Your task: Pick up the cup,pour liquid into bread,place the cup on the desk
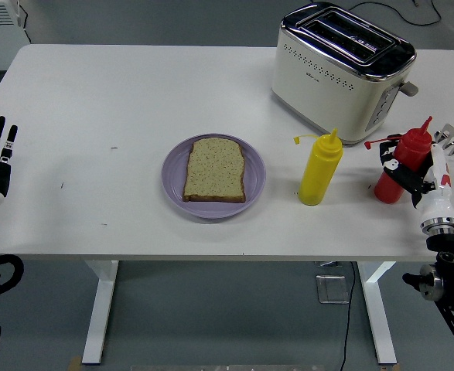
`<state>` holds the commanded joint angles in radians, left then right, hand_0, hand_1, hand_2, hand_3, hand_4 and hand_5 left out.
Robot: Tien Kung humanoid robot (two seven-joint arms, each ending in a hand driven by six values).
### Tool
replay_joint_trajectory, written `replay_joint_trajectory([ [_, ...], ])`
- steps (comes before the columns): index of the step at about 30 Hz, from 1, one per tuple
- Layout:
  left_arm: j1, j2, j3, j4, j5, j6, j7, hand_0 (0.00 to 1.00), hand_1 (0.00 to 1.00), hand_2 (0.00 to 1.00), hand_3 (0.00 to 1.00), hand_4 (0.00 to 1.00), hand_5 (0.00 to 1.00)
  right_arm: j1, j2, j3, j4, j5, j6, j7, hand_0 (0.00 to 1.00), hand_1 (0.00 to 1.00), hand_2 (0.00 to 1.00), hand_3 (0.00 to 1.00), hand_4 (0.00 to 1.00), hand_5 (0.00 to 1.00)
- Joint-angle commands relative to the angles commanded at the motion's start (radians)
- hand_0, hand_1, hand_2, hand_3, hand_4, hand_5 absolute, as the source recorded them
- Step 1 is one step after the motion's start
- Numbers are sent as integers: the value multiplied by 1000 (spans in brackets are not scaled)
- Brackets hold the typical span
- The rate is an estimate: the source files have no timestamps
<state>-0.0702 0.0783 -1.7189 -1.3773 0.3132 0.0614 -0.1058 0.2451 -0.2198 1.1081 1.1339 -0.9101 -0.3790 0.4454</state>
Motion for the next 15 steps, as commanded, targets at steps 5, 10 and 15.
replay_joint_trajectory([
  [5, -1, -1, -1, 0, -2, 0, -1, 795, 790, 818, 725, 520, 998, 2, 0, 1, 3, 4, -4, 3, 151, 198, 310, 370, 631, 47],
  [10, -1, -1, -4, 0, -2, 0, -2, 796, 790, 818, 725, 520, 998, 3, -5, 7, 15, 4, -14, 5, 100, 175, 277, 363, 634, 43],
  [15, -2, -1, -4, -1, -2, 0, -1, 796, 790, 818, 725, 520, 998, 3, -11, 18, 33, -5, -19, -1, 100, 175, 277, 363, 634, 43],
])
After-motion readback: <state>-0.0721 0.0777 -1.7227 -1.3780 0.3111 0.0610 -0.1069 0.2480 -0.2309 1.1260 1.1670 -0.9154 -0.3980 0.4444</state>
